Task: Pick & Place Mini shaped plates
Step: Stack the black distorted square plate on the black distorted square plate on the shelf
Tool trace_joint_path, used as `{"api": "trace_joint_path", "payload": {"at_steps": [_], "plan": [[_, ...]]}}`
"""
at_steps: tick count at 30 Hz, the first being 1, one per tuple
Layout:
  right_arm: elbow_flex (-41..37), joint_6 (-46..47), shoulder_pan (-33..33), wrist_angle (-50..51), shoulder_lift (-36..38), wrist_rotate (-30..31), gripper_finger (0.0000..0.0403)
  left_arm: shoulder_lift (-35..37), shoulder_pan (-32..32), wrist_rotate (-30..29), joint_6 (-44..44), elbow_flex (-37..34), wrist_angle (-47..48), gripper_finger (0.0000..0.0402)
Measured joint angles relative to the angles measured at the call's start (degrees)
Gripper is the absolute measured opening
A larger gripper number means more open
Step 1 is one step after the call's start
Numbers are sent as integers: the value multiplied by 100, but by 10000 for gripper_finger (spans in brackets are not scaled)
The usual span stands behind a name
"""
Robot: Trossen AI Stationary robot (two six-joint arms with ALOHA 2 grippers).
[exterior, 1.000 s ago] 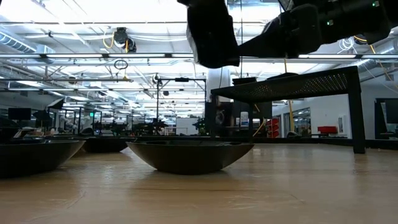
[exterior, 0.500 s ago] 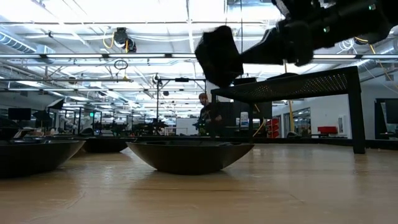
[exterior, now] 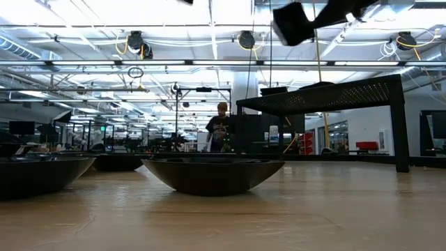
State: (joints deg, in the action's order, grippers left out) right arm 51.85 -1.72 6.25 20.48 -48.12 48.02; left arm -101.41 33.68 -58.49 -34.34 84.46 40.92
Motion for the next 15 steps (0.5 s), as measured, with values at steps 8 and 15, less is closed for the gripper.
{"api": "trace_joint_path", "payload": {"at_steps": [8,15], "plan": [[1153,812,-1657,2549,56,-1535,0,-4,-271,337,-143,-384,-197,244],[1181,512,-2910,2951,-150,-2722,0,-4,-499,734,-224,-423,-204,244]]}}
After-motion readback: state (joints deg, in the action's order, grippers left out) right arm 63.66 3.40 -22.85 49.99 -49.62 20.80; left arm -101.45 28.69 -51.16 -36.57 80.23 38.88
